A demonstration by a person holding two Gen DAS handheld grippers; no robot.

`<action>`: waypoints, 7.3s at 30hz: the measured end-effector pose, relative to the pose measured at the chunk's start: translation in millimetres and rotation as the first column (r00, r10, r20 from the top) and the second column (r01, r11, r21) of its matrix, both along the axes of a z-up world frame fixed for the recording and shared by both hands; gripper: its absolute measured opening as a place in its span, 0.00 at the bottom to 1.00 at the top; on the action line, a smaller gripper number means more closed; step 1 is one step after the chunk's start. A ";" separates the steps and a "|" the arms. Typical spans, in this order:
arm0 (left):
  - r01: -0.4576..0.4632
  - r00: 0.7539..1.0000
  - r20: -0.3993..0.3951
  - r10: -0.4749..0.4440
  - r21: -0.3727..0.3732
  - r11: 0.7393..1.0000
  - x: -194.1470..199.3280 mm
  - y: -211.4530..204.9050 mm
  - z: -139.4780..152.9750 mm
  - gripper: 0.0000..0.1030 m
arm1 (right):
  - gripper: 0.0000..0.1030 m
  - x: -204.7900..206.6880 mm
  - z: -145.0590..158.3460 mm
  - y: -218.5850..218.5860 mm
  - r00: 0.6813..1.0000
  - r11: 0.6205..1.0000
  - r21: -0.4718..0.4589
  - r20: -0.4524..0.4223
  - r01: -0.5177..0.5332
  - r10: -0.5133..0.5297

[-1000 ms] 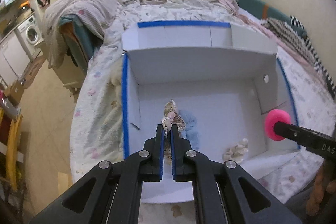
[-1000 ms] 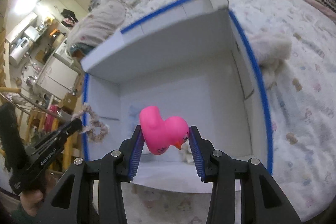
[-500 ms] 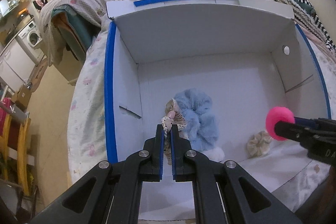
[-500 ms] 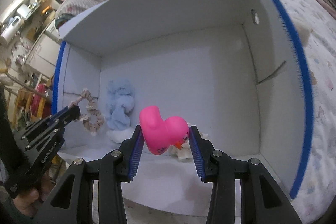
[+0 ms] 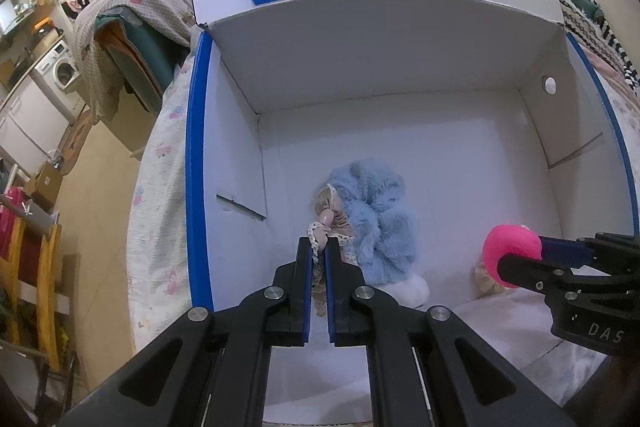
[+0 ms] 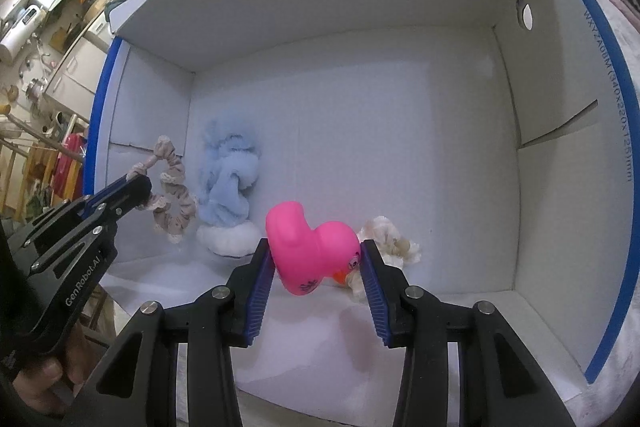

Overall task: Organize soft objects
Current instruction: 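Carry the beige scrunchie and pink duck over the box with both tools, then open both tools to drop the items in the box and withdraw, then grasp the clear labeled plastic bag with the left tool while the right tool grasps the white cloth, then carry the plastic bag and white cloth into the box with both tools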

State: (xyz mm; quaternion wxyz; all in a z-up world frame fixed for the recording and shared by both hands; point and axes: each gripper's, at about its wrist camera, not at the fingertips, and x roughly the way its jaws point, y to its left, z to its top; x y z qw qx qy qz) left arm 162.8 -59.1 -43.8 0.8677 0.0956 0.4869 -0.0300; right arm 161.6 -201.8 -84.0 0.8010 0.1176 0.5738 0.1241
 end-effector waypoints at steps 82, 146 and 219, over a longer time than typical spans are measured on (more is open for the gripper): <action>-0.100 0.993 0.057 0.105 -0.084 0.991 -107.8 43.0 32.1 0.63 | 1.00 -102.1 54.4 -23.4 0.972 0.990 0.019 0.190 0.140 -0.141; -0.127 0.969 -0.234 0.081 -0.189 0.974 -101.6 54.1 -36.9 0.20 | 0.10 -71.1 -16.6 11.6 1.000 0.997 -0.072 0.013 -0.009 0.010; -0.041 0.995 0.091 0.051 -0.106 0.993 -25.1 21.8 78.0 0.20 | 0.10 -32.2 79.3 -40.8 0.957 0.993 0.047 0.266 0.109 -0.118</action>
